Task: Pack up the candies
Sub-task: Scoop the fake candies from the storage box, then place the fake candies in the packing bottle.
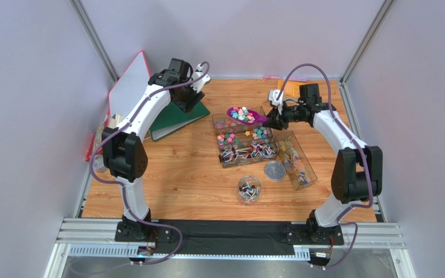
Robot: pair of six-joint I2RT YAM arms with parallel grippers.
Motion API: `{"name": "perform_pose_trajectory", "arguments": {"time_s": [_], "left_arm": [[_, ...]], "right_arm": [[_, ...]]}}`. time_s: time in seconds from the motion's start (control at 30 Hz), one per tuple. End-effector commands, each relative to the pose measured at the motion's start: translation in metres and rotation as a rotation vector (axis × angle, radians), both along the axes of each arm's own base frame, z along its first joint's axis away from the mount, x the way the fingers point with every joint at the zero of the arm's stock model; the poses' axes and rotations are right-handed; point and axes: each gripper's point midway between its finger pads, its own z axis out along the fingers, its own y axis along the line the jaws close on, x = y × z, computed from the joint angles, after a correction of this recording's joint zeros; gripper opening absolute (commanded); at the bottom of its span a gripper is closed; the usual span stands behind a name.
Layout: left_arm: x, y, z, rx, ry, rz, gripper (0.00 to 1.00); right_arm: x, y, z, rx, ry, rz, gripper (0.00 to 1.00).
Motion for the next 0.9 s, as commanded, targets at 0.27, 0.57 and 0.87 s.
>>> {"name": "perform_pose_trajectory", "arguments": {"time_s": [0.27, 0.57, 0.87], "left_arm": [[-0.018, 0.000, 0.057, -0.084, -0.112, 0.019, 0.63], [-0.036, 0.005, 0.068, 0.037, -0.183, -0.025, 0.70], [-0.062, -0.004, 0.057, 0.179, -0.232, -0.103, 1.00]], "right_arm": [[-0.093, -0.013, 0.032, -0.055, -0.123, 0.103, 0.00], [-0.174, -0.037, 0.006, -0.200, -0.087, 0.216, 0.00], [-0.230, -0.053, -0.013, -0.290, -0.087, 0.280, 0.00]]}}
